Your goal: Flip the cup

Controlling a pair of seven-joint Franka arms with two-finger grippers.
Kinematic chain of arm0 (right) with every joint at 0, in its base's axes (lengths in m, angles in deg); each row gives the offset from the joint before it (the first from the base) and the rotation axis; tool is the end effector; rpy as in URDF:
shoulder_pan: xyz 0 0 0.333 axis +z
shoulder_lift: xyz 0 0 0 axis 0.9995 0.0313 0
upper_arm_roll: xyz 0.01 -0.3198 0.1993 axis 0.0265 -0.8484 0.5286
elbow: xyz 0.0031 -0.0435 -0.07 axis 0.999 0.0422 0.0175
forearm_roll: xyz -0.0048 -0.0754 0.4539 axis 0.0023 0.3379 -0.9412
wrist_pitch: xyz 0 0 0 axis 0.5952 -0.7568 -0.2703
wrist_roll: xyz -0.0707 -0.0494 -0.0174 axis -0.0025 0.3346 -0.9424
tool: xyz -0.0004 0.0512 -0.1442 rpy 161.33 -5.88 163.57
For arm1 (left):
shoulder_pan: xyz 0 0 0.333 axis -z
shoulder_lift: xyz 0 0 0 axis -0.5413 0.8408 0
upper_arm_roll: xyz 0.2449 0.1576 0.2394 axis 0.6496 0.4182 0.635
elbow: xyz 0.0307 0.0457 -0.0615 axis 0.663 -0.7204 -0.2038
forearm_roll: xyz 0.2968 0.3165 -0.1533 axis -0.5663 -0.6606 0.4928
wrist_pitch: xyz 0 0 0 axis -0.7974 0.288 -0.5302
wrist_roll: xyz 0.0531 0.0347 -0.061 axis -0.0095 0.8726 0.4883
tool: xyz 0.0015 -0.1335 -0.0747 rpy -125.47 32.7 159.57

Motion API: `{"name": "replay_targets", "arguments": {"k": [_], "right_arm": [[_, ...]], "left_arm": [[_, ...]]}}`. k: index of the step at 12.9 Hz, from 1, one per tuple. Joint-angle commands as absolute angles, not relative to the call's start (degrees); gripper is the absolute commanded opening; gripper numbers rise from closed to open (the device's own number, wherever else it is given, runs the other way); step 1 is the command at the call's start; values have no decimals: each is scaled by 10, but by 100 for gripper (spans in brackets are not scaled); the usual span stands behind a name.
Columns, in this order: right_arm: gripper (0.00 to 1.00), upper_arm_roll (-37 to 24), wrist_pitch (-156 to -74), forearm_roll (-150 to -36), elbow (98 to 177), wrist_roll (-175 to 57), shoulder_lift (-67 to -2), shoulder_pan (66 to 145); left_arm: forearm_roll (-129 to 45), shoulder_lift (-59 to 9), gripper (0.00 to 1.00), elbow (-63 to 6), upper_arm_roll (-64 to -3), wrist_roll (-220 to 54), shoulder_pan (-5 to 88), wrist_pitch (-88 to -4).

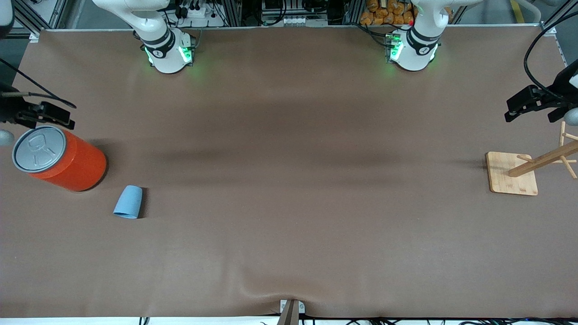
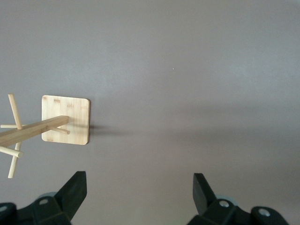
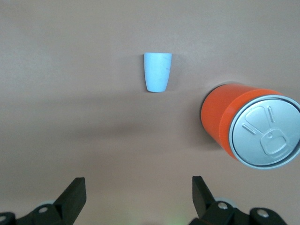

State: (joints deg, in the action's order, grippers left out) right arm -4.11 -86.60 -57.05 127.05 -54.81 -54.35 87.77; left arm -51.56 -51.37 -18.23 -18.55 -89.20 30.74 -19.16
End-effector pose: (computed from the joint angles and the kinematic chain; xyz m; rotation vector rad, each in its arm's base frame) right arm 0.6347 -0.0337 0.6063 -3.1203 0.0682 0.1486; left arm 0.6196 -0.0123 0.6584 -3.1323 0.0340 -0.0483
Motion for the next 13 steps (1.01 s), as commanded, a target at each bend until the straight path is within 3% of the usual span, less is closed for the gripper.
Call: {"name": "replay_targets", "arguments": {"k": [1,10,13], "right_arm": [[100,-38,-901,-564,1301,-548,-550,872],[100,-39,-1045,-564,1424,-550,-547,868],[100,-39,-1091,-564,1445,-550,-512,865]], "left_arm": [[-517,-519,100,-179,-188,-894,306,-182],[-517,-519,100,-179,-188,-894,307,-182],[-517,-520,100,-179,-188,-895,307,-182]]}}
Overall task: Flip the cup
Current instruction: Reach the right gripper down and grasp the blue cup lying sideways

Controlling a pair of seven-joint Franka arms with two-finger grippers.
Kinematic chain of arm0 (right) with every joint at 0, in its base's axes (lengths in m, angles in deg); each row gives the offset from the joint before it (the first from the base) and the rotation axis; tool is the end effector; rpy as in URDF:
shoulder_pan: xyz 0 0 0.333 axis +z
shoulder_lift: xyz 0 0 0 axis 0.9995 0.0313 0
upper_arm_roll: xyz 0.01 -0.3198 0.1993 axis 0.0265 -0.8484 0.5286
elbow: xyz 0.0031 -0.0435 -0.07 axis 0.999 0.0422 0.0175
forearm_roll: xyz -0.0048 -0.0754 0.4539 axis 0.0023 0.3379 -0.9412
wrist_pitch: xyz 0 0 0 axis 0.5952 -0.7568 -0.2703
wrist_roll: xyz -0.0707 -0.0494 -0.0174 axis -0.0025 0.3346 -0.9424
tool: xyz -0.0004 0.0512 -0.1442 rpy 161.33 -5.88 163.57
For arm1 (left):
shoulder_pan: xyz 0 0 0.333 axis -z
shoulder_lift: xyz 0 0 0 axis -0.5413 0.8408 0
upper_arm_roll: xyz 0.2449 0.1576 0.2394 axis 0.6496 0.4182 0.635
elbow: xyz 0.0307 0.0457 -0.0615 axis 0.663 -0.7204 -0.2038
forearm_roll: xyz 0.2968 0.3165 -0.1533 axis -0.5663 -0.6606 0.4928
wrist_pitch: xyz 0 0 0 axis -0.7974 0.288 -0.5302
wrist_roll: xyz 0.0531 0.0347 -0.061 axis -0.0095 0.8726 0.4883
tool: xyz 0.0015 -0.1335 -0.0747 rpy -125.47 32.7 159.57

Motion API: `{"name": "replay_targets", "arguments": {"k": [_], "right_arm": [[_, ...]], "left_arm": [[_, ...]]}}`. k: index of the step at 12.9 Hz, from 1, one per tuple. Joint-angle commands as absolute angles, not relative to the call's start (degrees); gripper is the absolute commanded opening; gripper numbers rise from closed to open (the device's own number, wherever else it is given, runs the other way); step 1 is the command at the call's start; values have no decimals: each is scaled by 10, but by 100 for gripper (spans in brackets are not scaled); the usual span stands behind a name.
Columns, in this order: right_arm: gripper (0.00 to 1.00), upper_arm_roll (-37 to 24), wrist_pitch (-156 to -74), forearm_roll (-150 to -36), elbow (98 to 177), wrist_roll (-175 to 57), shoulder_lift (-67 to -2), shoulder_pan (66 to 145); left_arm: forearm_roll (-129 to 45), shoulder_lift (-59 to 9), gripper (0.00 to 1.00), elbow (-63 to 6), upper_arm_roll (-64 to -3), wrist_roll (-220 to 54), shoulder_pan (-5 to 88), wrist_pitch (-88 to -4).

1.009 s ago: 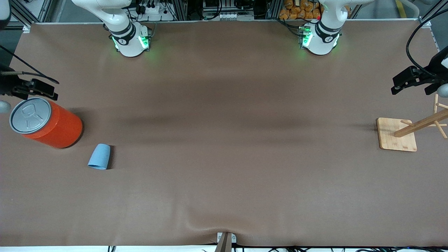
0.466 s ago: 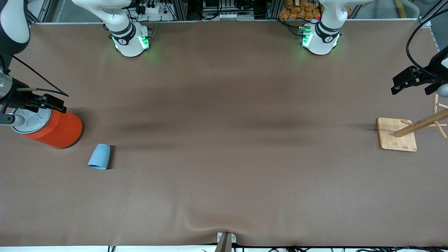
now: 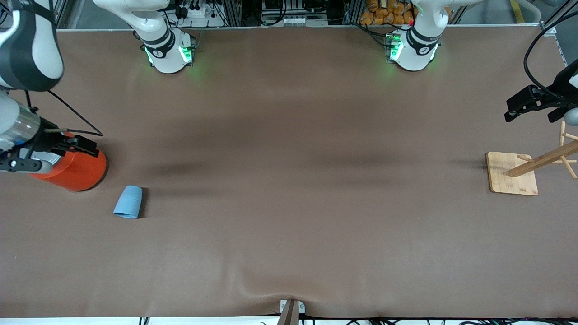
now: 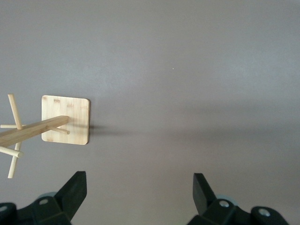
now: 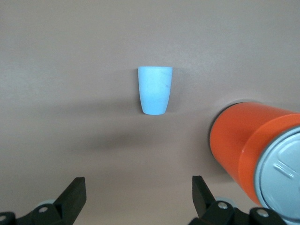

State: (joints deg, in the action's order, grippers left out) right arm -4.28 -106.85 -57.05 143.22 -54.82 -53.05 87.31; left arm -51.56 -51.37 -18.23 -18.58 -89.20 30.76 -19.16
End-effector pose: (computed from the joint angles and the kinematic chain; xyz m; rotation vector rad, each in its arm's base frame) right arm 0.6482 -0.0425 0.4678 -3.1261 0.0935 0.0729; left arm 0.6196 -0.0128 0.6584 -3.1323 0.0354 -0.0483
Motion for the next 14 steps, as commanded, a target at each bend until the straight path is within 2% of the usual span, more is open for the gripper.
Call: {"name": "replay_targets", "arguments": {"k": [1,6,14], "right_arm": [[100,-39,-1105,-564,1445,-550,-492,865],[100,-39,-1191,-557,1444,-551,-405,862],[100,-39,-1425,-549,1444,-590,-254,853]], "left_arm": [[-517,-520,100,-179,-189,-894,308,-182],[-517,-520,100,-179,-188,-894,307,-182],[-516,-520,100,-179,-188,-894,306,-182]]}}
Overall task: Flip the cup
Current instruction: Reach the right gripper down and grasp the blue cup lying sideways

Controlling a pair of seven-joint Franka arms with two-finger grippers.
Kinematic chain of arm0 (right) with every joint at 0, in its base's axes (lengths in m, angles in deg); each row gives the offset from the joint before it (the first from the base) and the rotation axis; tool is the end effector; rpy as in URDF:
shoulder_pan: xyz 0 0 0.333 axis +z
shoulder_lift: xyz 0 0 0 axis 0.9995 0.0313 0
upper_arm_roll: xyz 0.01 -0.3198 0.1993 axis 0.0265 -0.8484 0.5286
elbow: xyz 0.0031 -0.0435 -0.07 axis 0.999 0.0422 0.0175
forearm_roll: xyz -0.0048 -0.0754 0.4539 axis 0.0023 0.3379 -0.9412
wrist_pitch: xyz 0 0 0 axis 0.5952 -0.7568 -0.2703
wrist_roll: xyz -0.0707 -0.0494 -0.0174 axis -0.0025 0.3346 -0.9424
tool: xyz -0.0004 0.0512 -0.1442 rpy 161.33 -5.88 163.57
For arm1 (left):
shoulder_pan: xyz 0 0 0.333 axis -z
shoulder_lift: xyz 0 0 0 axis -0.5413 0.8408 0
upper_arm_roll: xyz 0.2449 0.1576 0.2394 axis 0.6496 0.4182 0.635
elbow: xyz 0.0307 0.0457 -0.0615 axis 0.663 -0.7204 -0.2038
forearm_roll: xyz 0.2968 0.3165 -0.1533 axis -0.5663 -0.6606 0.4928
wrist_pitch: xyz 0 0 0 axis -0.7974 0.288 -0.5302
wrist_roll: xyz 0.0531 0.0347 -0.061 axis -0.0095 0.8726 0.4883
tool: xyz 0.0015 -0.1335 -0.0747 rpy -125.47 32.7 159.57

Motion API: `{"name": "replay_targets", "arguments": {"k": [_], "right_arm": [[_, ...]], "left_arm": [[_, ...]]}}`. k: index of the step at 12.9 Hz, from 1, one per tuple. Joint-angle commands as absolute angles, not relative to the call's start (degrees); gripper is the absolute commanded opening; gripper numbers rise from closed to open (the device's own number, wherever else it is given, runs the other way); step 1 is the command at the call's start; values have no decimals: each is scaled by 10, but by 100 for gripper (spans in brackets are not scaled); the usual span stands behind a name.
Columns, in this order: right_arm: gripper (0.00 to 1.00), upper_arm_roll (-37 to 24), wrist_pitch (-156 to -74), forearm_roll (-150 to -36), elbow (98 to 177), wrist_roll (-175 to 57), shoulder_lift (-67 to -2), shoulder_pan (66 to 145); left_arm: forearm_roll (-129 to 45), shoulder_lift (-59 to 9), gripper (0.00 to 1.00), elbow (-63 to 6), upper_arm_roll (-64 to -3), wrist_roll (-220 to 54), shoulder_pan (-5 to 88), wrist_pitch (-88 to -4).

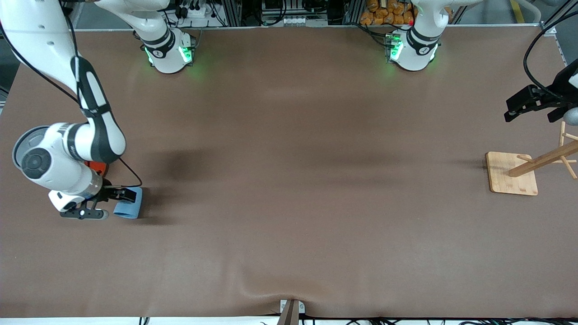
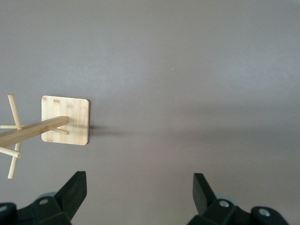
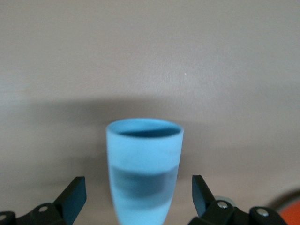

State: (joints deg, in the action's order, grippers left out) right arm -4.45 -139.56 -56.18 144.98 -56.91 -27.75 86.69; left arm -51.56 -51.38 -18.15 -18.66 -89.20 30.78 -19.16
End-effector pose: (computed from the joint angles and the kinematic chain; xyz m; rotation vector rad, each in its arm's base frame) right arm 0.7242 -0.0589 0.1943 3.1095 -0.0380 0.0781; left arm 0.6196 -0.0139 0.6592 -3.1323 0.0381 -0.0508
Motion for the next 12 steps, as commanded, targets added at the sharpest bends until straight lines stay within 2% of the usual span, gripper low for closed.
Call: {"name": "replay_targets", "arguments": {"k": [1,3,4,5,6,10,12], "right_arm": [[100,-39,-1442,-549,1444,-594,-236,853],[100,-39,-1477,-549,1447,-597,-213,855],[73,-39,-1481,-549,1447,-617,-212,856],[53,-39,-1481,-549,1445,-648,-213,857],[42,-39,-1481,-549,1445,-692,-216,860],[42,-22,-1474,-553,1443,-982,-246,864],[44,26,-1458,-553,1441,-1080,-260,863]], "left_arm": [[-516,-520,100,-179,-188,-894,306,-182],[-516,-520,100,-179,-188,-894,306,-182],[-516,-520,100,-179,-188,-894,306,-182],[-516,-520,100,-179,-188,-894,306,-182],[-516,-520,100,-179,-188,-894,305,-182],[-516,-520,100,-179,-188,-893,305,-182],[-516,-520,100,-179,-188,-893,306,-182]]}}
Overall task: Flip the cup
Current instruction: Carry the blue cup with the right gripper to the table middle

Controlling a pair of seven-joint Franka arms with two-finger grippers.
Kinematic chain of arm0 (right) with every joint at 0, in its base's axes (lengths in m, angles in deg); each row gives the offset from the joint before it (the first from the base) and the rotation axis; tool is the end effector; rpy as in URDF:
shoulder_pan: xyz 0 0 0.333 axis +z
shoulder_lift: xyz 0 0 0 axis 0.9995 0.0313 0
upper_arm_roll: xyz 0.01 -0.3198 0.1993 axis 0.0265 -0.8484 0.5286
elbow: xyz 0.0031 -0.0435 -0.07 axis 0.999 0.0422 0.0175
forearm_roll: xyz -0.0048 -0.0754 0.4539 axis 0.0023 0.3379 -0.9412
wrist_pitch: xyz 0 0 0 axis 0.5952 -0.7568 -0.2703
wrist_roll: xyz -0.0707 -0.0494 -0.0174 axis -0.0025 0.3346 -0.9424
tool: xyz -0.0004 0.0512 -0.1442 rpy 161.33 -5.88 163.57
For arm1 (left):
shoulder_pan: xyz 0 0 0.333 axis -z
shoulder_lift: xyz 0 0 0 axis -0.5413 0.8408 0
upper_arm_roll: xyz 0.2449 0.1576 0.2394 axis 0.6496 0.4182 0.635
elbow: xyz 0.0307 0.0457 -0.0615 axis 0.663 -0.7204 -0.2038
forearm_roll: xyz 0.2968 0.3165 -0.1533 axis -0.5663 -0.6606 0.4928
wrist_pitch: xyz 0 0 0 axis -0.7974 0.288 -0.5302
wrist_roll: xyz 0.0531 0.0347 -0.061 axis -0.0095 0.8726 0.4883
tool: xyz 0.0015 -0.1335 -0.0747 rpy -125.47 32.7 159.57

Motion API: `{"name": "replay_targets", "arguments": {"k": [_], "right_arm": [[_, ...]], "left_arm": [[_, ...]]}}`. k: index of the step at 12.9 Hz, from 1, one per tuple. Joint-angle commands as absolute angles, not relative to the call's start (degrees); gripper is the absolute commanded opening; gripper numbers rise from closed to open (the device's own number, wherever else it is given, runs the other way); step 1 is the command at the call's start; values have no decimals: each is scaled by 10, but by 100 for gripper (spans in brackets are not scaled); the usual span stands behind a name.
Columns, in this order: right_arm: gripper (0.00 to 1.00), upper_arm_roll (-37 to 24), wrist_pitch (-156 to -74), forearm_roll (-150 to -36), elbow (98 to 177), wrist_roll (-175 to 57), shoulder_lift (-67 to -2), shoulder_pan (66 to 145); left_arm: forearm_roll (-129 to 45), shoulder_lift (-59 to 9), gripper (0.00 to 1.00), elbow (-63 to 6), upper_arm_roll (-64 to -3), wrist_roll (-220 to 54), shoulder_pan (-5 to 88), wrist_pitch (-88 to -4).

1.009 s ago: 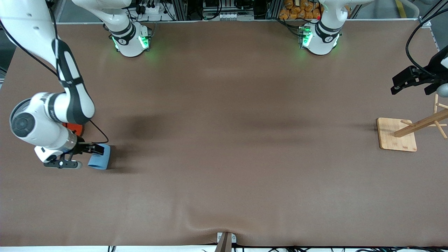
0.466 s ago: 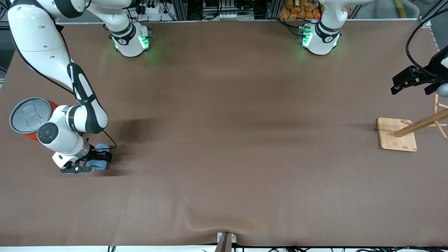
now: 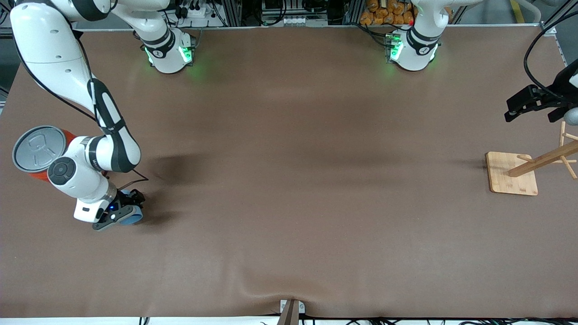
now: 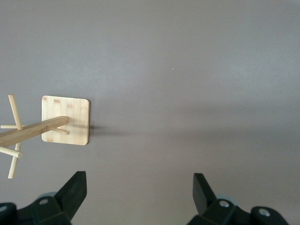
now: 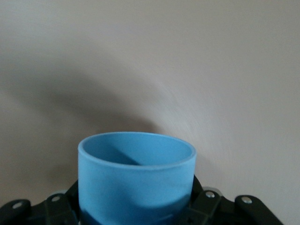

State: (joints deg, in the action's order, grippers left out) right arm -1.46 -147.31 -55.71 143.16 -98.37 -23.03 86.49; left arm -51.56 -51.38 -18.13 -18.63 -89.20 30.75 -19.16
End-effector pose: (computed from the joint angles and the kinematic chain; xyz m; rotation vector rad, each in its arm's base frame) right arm 0.7464 -0.0259 0.1616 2.8642 1.1223 0.1884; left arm 0.6196 -0.0133 0.6594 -3.1323 0.0365 -0.0514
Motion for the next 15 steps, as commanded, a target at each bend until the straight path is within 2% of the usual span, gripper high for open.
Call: {"name": "replay_targets", "arguments": {"k": [1,3,4,6,8,11,13,14,15], "right_arm": [[44,58,-1439,-552,1431,-1099,-261,864],[44,121,-1421,-551,1413,-1127,-258,888],[45,130,-1421,-551,1407,-1128,-256,923],[46,129,-1421,-552,1371,-1121,-229,1022],[50,128,-1422,-557,1322,-1111,-183,1089],[52,113,-1429,-549,1313,-1057,-157,1198],[54,102,-1431,-549,1302,-1050,-142,1237],[82,97,-1431,-549,1302,-1050,-139,1247],[100,96,-1430,-549,1301,-1055,-137,1250]], "left_arm": [[-516,-517,100,-179,-188,-893,306,-182],[-516,-517,100,-179,-188,-894,305,-182],[-513,-518,100,-179,-188,-894,305,-182],[-507,-517,100,-180,-188,-893,305,-177],[-507,-515,100,-179,-188,-892,306,-177],[-517,-515,100,-181,-190,-888,313,-159],[-514,-512,100,-181,-189,-890,311,-158],[-512,-510,100,-182,-189,-889,312,-158],[-510,-512,100,-180,-189,-893,310,-157]]}}
